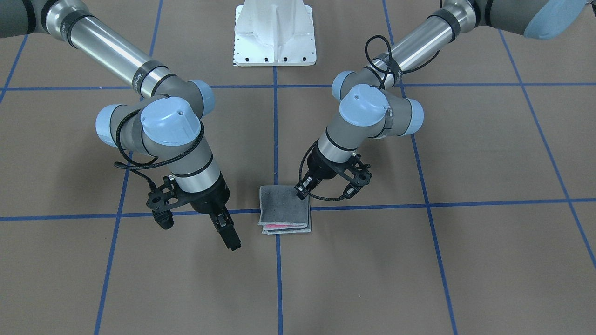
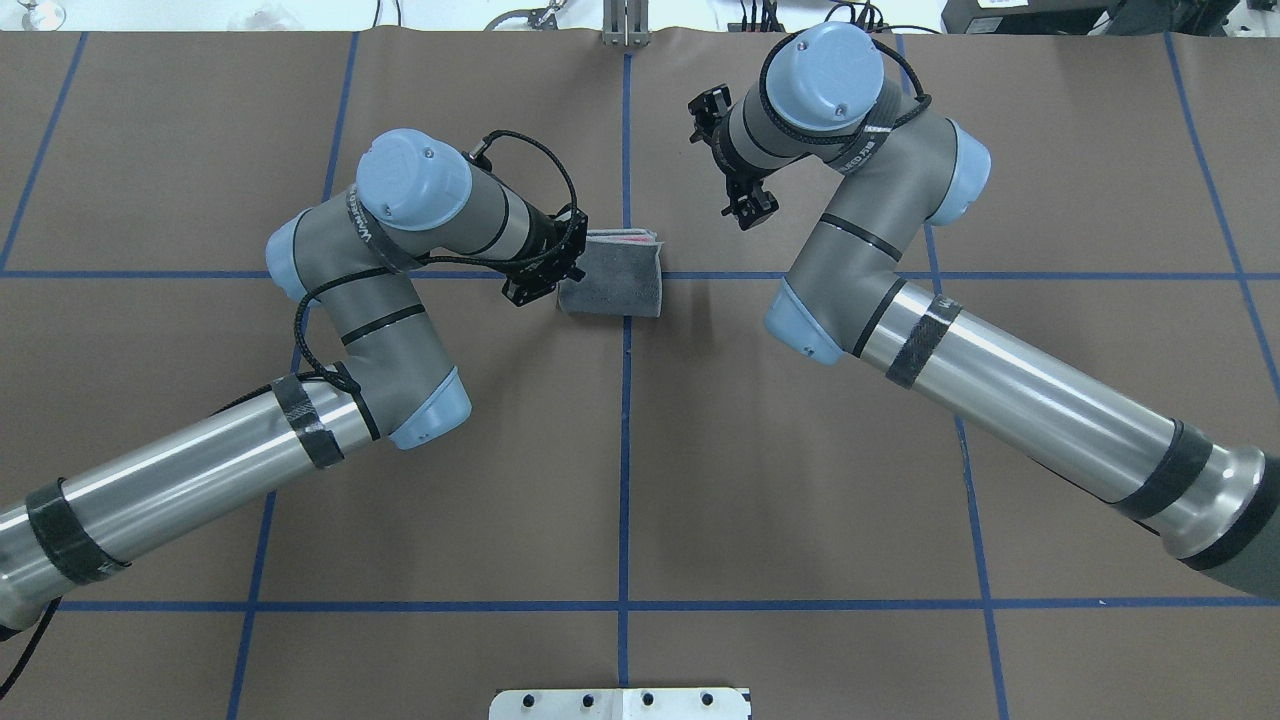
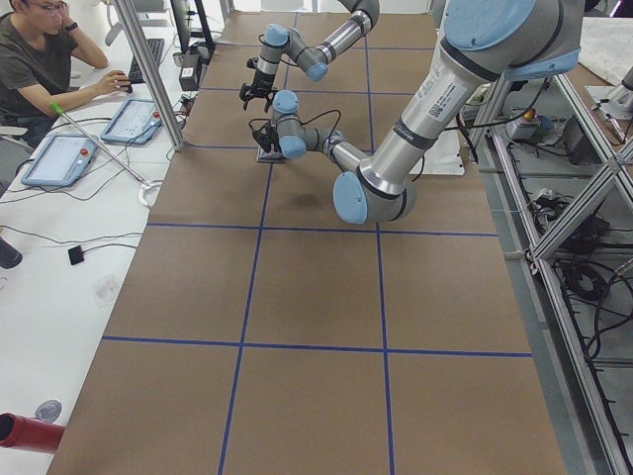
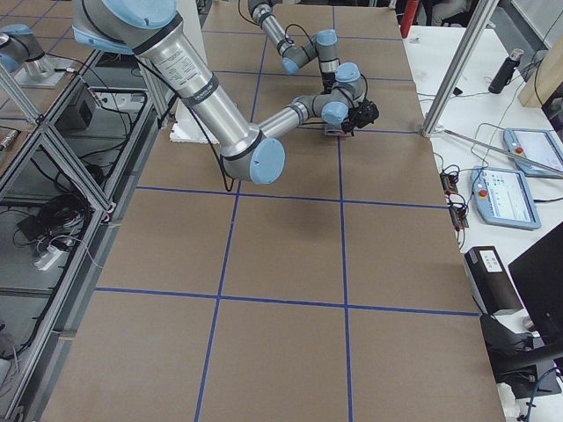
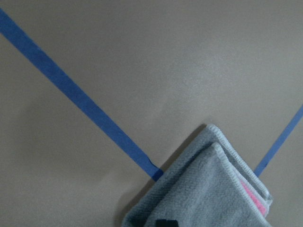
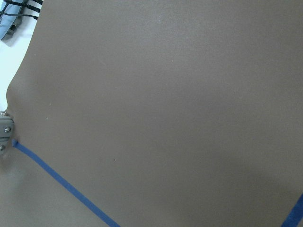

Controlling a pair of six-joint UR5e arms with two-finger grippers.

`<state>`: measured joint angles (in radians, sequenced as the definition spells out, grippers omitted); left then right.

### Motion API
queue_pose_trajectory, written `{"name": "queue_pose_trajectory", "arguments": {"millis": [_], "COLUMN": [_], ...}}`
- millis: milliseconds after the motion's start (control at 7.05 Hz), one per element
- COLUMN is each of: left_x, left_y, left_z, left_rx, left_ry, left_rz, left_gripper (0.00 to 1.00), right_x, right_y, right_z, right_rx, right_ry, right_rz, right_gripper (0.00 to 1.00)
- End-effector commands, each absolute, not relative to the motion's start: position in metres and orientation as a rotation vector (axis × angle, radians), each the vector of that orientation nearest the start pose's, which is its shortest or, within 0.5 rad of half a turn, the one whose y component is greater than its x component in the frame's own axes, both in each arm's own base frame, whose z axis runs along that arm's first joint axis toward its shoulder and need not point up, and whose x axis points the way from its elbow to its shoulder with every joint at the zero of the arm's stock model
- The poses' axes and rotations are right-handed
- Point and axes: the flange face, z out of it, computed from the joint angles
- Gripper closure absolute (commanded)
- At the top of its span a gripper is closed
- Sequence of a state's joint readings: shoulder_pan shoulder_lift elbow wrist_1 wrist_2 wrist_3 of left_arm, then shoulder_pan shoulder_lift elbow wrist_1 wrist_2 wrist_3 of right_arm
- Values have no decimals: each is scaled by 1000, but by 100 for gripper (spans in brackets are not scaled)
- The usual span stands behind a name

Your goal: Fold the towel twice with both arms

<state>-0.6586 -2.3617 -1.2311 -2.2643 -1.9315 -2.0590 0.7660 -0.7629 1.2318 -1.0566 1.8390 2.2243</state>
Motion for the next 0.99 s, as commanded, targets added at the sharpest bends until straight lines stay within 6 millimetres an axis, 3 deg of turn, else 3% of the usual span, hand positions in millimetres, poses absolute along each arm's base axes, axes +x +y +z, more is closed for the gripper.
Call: {"name": "queue_pose_trajectory", "arguments": {"millis": [0,426,851], "left_x": [564,586,593], "left_y": [-560,-547,-546], "left_z": [217,232,237], "left_rx": [-230,-249,-254], "left_ry": [1194,1155,1141], "left_rz": [-811,-796,-794], "left_gripper": [100,100,100], "right_x": [-487,-477,-473], "right_y": [-627,-629,-630], "right_z": [254,255,259], "right_rx": [-215,-220,-228], "right_ry": [-1053,-1057,-1053], "right_rz": [1157,1156,1152], "right_gripper": [0,0,0]}}
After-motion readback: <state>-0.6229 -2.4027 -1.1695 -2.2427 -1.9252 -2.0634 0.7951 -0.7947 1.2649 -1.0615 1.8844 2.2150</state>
